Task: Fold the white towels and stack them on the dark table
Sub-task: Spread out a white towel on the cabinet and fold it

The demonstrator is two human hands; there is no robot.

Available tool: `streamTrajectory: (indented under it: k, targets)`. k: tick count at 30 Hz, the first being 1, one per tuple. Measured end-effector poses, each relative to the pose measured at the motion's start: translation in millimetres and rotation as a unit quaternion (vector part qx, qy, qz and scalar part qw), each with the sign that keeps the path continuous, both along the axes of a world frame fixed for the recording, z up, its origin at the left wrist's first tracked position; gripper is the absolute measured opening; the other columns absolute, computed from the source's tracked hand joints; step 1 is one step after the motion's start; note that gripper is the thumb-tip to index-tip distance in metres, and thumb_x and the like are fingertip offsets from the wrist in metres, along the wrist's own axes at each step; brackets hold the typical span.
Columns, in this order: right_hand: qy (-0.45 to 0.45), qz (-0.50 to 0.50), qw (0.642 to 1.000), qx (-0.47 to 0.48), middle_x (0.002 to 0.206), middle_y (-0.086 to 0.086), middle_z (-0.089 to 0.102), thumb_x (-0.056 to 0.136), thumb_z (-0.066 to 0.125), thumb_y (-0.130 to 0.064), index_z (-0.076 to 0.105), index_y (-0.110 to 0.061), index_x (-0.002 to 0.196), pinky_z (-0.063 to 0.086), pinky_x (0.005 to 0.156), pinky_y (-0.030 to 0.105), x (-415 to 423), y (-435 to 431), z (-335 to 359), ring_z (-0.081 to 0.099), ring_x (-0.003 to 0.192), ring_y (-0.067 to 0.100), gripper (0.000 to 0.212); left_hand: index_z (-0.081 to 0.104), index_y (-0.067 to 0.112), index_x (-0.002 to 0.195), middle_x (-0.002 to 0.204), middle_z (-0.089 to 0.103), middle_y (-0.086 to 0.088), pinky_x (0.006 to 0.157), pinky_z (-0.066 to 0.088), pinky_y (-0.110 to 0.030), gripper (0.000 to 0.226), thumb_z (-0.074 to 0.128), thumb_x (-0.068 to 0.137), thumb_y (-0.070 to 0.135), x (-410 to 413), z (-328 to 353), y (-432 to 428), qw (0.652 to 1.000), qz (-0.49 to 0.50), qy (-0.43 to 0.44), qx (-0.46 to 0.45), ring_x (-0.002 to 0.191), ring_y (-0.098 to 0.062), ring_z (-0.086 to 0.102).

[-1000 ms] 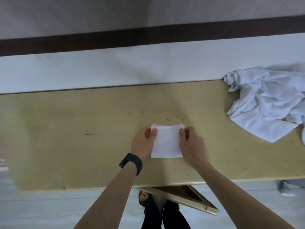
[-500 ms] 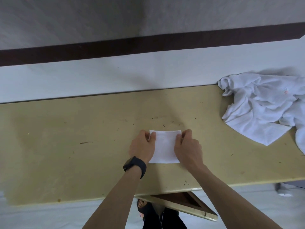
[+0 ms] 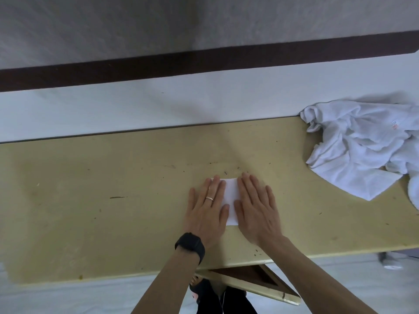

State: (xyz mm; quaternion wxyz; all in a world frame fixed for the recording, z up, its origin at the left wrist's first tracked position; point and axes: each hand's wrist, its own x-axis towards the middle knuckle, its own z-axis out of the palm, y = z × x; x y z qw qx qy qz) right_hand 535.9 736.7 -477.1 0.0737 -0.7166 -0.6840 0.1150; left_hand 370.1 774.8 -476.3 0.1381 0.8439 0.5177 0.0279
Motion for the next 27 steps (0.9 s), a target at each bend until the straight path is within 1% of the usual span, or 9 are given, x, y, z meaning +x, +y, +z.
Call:
streamTrajectory:
  k: [4,7,9,11,14,17,22,25,27]
  targets:
    - [-0.026,0.024,0.998,-0.057,0.166,0.003,0.001,0.104,0.023,-0.04,0.007,-0.01,0.158,0.001,0.121,0.048,8,-2,-8,-0.004,0.153,0.016,0.063,0.0,0.023,0.157,0.164,-0.006,0.008,0.118,0.002,-0.052,0.064,0.02,0.101,0.046,-5,-8,-3,0.999,0.001,0.026,-0.046,0.151,-0.014,-0.005]
    - [-0.011,0.027,0.998,-0.058,0.166,0.001,-0.003,0.104,0.021,-0.041,0.004,-0.013,0.158,-0.001,0.12,0.049,9,-2,-6,-0.008,0.152,0.015,0.063,-0.008,0.025,0.156,0.163,-0.015,0.011,0.12,0.0,-0.052,0.063,0.014,0.101,0.046,-3,-6,-4,0.997,0.004,0.021,-0.07,0.15,-0.012,-0.012]
    - [0.043,-0.016,0.998,-0.033,0.166,-0.001,0.003,0.103,0.023,-0.044,0.012,-0.016,0.158,0.003,0.121,0.046,10,-3,3,-0.004,0.152,0.015,0.063,-0.007,0.028,0.156,0.162,-0.017,0.011,0.121,0.0,-0.049,0.063,0.016,0.1,0.047,-2,3,-4,0.996,0.03,-0.01,-0.085,0.149,-0.012,-0.013]
    - [0.098,-0.108,0.989,-0.004,0.162,-0.001,0.021,0.101,0.032,-0.046,0.026,-0.019,0.154,0.02,0.117,0.044,11,-2,16,0.016,0.149,0.018,0.06,0.01,0.029,0.155,0.164,0.006,0.004,0.119,0.014,-0.043,0.063,0.032,0.099,0.047,3,17,-3,0.987,0.124,-0.049,-0.086,0.148,-0.019,0.009]
    - [0.111,-0.245,0.962,-0.044,0.14,0.005,0.045,0.092,0.053,-0.049,0.039,-0.015,0.14,0.042,0.098,0.041,9,11,32,0.042,0.125,0.025,0.061,0.039,0.02,0.138,0.14,0.046,-0.007,0.099,0.04,-0.038,0.053,0.051,0.094,0.047,15,38,8,0.946,0.298,-0.06,-0.114,0.125,-0.025,0.041]
    - [0.12,-0.297,0.938,-0.135,0.124,0.005,0.051,0.086,0.064,-0.046,0.042,-0.013,0.128,0.045,0.084,0.038,4,28,40,0.05,0.112,0.026,0.058,0.043,0.017,0.123,0.121,0.055,-0.006,0.093,0.045,-0.038,0.046,0.058,0.09,0.045,27,45,23,0.911,0.356,-0.047,-0.203,0.113,-0.026,0.048]
    - [0.243,-0.367,0.864,-0.244,0.092,0.003,0.06,0.081,0.065,-0.027,0.045,-0.012,0.106,0.044,0.058,0.03,7,47,42,0.06,0.079,0.021,0.036,0.051,0.016,0.102,0.1,0.063,-0.002,0.082,0.055,-0.043,0.026,0.063,0.086,0.034,32,40,39,0.853,0.425,-0.082,-0.291,0.091,-0.027,0.061]
    - [0.281,-0.347,0.854,-0.268,0.088,0.003,0.064,0.076,0.064,-0.026,0.059,-0.014,0.103,0.046,0.056,0.027,11,47,44,0.062,0.076,0.02,0.03,0.061,0.017,0.082,0.087,0.066,-0.001,0.069,0.057,-0.034,0.01,0.06,0.082,0.027,29,47,42,0.854,0.408,-0.082,-0.314,0.078,-0.023,0.063]
    - [0.303,-0.334,0.854,-0.259,0.088,0.002,0.065,0.078,0.066,-0.025,0.061,-0.017,0.099,0.046,0.059,0.027,13,46,49,0.062,0.079,0.02,0.023,0.057,0.019,0.086,0.09,0.061,0.0,0.073,0.054,-0.034,0.007,0.061,0.084,0.024,25,52,41,0.845,0.4,-0.131,-0.331,0.086,-0.025,0.063]
